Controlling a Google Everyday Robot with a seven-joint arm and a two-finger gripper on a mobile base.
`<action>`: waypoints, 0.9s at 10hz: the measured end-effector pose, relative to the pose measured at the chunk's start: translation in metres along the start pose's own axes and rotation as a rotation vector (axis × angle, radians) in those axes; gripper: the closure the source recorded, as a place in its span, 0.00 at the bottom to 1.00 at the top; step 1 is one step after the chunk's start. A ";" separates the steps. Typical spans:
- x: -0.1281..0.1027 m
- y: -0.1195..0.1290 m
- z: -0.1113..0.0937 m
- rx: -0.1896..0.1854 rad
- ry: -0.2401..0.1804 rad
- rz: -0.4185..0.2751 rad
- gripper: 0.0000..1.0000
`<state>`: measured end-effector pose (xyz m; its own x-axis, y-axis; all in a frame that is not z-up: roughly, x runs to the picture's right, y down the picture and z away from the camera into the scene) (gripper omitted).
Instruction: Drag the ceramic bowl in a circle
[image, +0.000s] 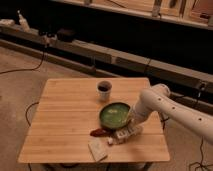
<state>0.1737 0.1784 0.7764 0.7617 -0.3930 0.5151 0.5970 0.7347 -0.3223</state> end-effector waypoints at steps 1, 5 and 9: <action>0.014 0.005 -0.010 0.014 0.027 0.064 1.00; 0.038 -0.019 -0.016 0.069 0.065 0.110 1.00; 0.018 -0.067 0.020 0.059 0.013 0.018 1.00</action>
<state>0.1421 0.1331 0.8233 0.7754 -0.3866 0.4994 0.5679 0.7727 -0.2836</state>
